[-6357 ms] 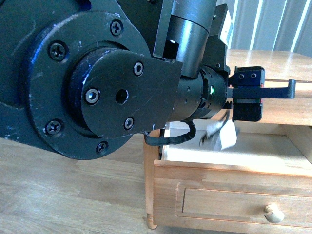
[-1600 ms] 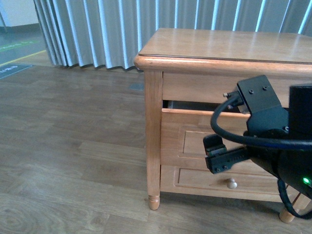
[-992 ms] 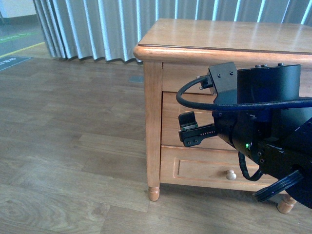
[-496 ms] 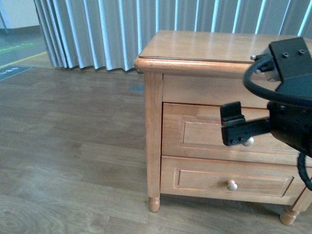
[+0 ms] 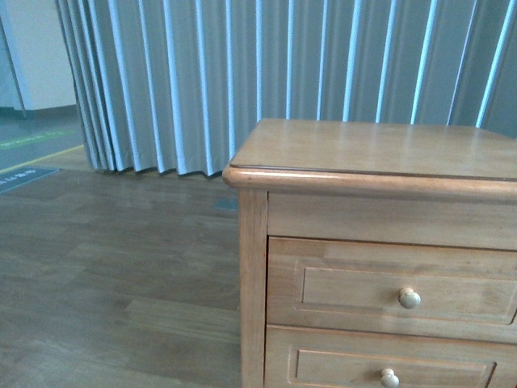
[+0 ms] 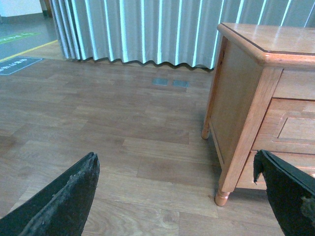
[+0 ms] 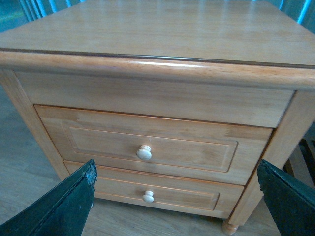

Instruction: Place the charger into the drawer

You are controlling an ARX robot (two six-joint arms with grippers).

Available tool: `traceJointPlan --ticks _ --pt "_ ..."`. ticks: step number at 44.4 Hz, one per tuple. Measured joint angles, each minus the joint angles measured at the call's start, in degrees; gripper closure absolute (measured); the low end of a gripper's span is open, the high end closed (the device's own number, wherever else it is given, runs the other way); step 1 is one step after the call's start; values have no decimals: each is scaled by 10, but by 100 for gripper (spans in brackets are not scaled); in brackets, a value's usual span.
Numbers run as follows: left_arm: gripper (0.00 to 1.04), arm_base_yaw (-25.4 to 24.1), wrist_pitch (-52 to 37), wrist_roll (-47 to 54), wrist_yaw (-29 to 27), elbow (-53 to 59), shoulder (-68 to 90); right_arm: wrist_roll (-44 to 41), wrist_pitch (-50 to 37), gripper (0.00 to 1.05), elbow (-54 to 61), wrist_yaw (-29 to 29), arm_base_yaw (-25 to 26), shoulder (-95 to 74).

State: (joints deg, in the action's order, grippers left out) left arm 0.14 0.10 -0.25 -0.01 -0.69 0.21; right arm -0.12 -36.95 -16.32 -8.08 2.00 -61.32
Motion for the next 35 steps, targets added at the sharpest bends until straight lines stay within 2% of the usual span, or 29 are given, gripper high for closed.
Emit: traceJointPlan --ticks 5,14,17,21,24,28,35 --pt "6 0 0 0 0 0 0 10 43 8 26 -24 37 82" --pt "6 0 0 0 0 0 0 15 58 9 34 -23 46 126" --pt "6 0 0 0 0 0 0 9 6 21 55 21 37 130" --pt "6 0 0 0 0 0 0 5 0 35 75 35 31 151" --pt "6 0 0 0 0 0 0 4 7 45 87 73 5 170" --pt "6 0 0 0 0 0 0 3 21 61 103 76 -16 198" --pt "6 0 0 0 0 0 0 3 48 88 120 81 -18 243"
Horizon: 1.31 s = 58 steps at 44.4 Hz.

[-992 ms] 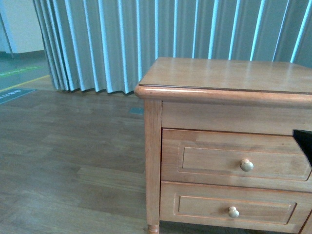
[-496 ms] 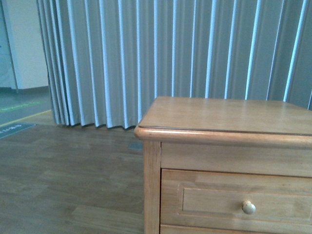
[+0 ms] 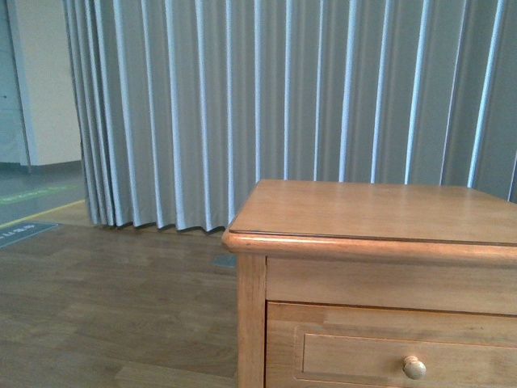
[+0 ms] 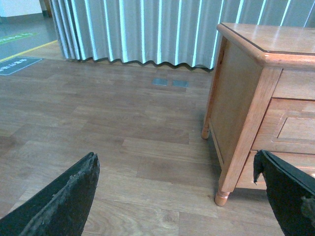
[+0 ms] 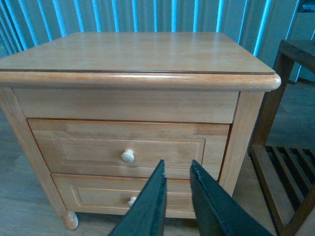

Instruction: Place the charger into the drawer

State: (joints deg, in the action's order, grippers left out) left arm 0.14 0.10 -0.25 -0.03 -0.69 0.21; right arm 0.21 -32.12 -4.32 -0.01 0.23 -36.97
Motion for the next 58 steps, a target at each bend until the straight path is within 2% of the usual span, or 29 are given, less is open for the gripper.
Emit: traceJointPlan --ticks 5,11,15,32,54,58 --pt "6 0 0 0 0 0 0 -2 21 104 9 0 0 31" --pt "6 0 0 0 0 0 0 -2 50 103 19 0 0 71" --pt "6 0 0 0 0 0 0 -2 38 103 40 0 0 84" --pt "6 0 0 0 0 0 0 -2 139 103 40 0 0 189" --pt "6 0 0 0 0 0 0 -2 218 103 40 0 0 268" --pt "6 0 0 0 0 0 0 -2 312 103 40 -1 0 342"
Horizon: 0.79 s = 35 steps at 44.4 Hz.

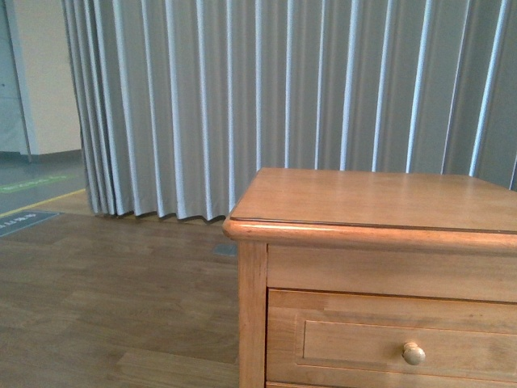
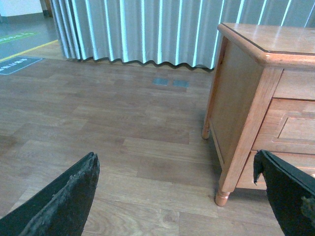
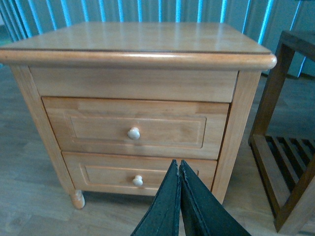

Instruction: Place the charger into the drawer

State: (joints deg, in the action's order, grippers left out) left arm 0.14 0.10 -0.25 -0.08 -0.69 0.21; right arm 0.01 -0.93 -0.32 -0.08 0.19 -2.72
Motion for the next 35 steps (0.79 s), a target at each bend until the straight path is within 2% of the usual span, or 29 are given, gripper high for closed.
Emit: traceJointPlan --ticks 20,35 --pt "6 0 0 0 0 0 0 0 9 103 0 0 0 25" --pt "6 0 0 0 0 0 0 -1 9 47 0 0 0 25"
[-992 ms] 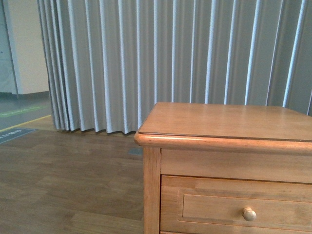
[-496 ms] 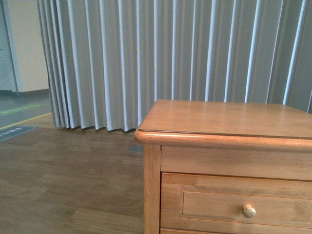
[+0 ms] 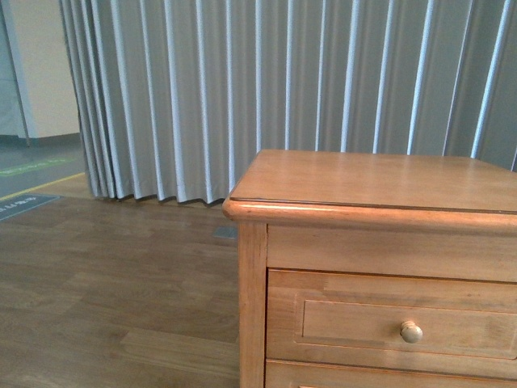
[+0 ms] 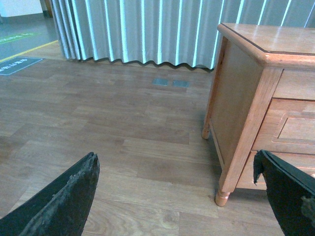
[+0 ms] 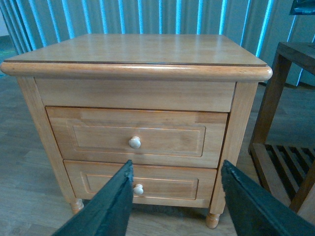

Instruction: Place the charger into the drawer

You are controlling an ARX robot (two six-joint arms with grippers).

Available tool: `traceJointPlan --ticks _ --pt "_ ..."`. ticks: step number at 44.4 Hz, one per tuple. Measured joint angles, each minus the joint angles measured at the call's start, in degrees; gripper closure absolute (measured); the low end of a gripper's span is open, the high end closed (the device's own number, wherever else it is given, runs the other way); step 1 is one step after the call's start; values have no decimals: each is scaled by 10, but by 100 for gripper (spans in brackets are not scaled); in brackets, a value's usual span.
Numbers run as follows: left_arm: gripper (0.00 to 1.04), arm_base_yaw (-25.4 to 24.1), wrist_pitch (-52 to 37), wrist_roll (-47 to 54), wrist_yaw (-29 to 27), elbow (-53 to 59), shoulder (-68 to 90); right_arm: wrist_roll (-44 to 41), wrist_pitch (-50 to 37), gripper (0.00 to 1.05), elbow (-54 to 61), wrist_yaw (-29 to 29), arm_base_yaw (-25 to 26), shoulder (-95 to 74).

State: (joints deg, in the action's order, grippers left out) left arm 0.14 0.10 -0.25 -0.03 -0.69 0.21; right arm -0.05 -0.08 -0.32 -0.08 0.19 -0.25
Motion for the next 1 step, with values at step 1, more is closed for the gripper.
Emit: traceJointPlan --ticks 1 --pt "6 0 0 0 0 0 0 0 0 44 0 0 0 0"
